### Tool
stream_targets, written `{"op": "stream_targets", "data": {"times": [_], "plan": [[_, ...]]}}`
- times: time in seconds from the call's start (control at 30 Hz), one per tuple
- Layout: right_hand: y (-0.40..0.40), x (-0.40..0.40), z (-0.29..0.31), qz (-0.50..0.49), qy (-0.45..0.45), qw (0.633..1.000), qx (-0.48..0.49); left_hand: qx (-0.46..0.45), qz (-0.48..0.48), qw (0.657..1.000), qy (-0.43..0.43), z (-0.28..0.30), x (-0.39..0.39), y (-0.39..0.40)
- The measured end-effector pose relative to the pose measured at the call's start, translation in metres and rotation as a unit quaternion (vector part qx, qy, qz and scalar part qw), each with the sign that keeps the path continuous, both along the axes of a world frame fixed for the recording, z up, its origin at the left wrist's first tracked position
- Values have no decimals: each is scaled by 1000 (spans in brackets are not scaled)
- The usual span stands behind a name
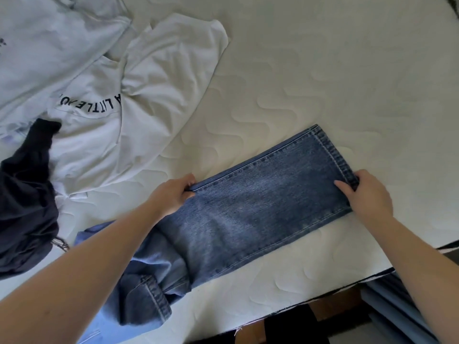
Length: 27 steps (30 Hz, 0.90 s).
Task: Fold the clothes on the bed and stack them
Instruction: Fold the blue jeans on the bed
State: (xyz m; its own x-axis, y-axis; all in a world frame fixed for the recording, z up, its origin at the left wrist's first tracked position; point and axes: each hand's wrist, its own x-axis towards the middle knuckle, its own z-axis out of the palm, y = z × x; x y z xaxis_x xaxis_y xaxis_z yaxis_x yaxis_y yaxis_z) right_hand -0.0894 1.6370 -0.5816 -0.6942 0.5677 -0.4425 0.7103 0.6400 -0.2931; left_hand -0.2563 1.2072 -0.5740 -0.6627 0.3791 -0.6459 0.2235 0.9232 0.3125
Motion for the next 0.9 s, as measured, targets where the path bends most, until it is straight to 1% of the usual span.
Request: {"op": "stream_targets", "data": {"times": [0.13,0.23,0.33,0.4,0.53,0.63,0.7,0.73,0.8,0.9], "plan": [[2,-2,1,9,-18,999,34,44,51,997,-26,-7,5,4],[4,-4,3,29,-30,998,55,44,68,997,-4,-11,5,6],[7,-2,2,38,-17,998,51,48,80,996,9,-14,7,9],[9,3,-1,34,-1,999,42,35,61,997,34,-16,10,11],[9,11,-9,15,19,999,27,-19,-18,995,94,-17,12,8],[7,10,-9,24,8,998,61,-32,-60,989,129,-22,10,6],[3,9,-8,41,12,992,119,-20,-64,984,164,-25,12,4],[0,10,-6,41,24,988,148,-11,-58,982,179,-26,15,2],[-10,11,-2,31,65,980,185,6,-35,983,181,-29,18,-3],[-44,11,6,62,140,970,189,30,14,984,177,-25,20,-21]]}}
